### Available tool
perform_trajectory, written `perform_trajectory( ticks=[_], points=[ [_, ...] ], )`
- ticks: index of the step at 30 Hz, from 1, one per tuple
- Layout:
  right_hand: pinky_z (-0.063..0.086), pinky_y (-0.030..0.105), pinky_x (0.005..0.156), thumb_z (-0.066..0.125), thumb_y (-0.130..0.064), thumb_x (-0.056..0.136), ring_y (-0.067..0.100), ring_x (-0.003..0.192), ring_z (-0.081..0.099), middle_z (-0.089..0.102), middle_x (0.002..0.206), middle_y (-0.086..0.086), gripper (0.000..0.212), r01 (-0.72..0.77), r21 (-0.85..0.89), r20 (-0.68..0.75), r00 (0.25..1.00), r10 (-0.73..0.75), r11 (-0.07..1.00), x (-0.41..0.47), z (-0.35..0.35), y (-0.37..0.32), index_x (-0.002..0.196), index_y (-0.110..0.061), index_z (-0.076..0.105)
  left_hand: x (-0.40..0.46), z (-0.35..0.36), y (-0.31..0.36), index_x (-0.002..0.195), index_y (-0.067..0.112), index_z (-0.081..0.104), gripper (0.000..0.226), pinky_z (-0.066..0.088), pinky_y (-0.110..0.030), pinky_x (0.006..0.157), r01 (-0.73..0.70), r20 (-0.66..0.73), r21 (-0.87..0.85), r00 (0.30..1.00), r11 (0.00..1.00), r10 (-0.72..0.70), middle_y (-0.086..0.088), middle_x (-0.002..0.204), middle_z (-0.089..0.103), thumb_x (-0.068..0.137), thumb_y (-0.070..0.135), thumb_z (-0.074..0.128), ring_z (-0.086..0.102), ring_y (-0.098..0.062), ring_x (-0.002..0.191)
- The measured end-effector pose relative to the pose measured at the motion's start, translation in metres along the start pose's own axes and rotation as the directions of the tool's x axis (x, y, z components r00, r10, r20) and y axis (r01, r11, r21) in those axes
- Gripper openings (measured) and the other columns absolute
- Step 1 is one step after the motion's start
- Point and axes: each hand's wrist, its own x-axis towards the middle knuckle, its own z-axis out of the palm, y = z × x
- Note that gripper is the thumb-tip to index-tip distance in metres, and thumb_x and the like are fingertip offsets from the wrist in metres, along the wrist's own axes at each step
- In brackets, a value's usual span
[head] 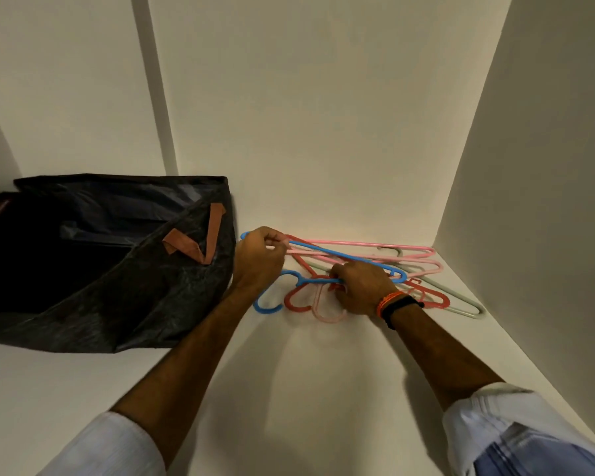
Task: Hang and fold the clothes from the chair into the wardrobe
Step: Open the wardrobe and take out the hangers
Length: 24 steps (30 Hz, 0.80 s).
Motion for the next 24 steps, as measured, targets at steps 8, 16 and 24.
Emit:
perform_trajectory(
  ticks=[8,16,24],
  points=[
    [0.047,0.040,0.071,0.048,-0.036,0.098,0.036,0.094,0.064,0.069,0.105,0.008,0.024,0.013,0.051,-0.298,0.955,0.003,0.999,-0.015,-0.023,0.021,0.108,-0.017,0.059,0.005,-0.006,-0.016,0.104,0.004,0.066,0.032,0.054,-0.043,0.089,0.227,-0.193,-0.303,0.937,0.926,-0.292,-0.015,0.107,0.069,0.092,0.027,0.047,0.064,-0.033,0.098],
    [0.049,0.040,0.076,0.054,-0.022,0.093,0.039,0.093,0.063,0.071,0.101,0.014,0.021,-0.022,0.313,-0.370,0.918,0.143,0.949,-0.013,-0.053,-0.005,0.108,-0.013,0.064,-0.010,0.005,0.012,0.109,0.004,0.066,0.018,0.056,-0.019,0.061,0.373,0.429,-0.345,0.879,0.861,-0.209,-0.011,0.100,0.071,0.091,0.006,0.066,0.067,-0.019,0.082],
    [0.053,0.025,0.073,0.076,-0.015,0.078,0.019,0.080,0.063,0.069,0.094,0.007,0.053,0.007,0.537,-0.275,0.947,0.167,0.843,-0.013,-0.065,-0.029,0.123,-0.010,0.049,-0.018,0.026,0.048,0.113,0.000,0.063,0.036,0.054,-0.046,0.095,0.449,0.529,-0.584,0.842,0.677,-0.102,-0.020,0.109,0.070,0.095,0.031,0.060,0.067,-0.033,0.104]
  ],
)
